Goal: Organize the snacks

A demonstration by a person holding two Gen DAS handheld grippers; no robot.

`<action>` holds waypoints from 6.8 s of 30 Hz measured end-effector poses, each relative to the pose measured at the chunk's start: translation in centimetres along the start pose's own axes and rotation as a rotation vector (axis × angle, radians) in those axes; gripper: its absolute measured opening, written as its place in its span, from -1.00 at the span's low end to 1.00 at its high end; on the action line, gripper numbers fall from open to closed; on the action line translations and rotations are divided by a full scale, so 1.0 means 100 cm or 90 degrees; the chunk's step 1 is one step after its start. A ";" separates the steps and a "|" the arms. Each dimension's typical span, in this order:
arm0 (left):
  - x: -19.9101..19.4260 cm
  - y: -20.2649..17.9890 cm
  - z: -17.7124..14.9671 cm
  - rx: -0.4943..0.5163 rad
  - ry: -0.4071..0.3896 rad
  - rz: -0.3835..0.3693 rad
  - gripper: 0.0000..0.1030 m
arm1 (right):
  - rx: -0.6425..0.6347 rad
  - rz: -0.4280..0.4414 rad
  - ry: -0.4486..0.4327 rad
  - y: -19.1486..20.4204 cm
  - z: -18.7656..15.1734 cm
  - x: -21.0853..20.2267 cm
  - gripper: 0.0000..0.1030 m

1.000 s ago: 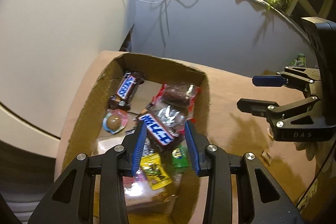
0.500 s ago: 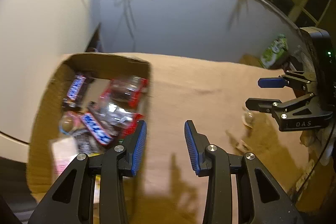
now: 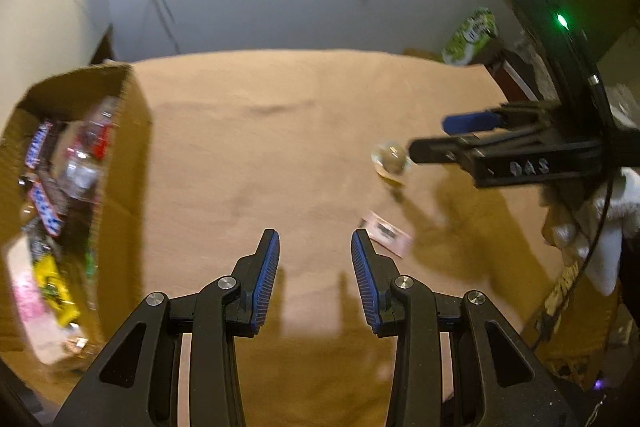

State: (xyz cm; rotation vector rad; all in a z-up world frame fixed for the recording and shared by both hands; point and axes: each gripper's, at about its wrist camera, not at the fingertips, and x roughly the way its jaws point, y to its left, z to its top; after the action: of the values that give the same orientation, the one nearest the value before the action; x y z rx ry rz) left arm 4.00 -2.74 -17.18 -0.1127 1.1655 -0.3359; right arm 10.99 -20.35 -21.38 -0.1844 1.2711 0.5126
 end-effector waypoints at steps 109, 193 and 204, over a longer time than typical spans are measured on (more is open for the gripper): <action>-0.069 0.105 -0.015 -0.164 -0.117 0.116 -0.66 | -0.212 0.056 -0.049 0.182 0.064 0.016 -0.32; -0.144 0.165 -0.061 -0.288 -0.185 0.274 0.29 | -0.202 0.007 -0.175 0.236 0.058 -0.022 0.61; -0.164 0.151 -0.075 -0.312 -0.206 0.304 0.30 | -0.175 -0.013 -0.225 0.225 0.040 -0.051 0.70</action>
State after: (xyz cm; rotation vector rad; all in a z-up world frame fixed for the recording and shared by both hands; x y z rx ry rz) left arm -5.59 17.35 -9.58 -0.2979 0.8967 0.3848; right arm 2.93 -0.40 -12.13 -0.3223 0.8509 0.6697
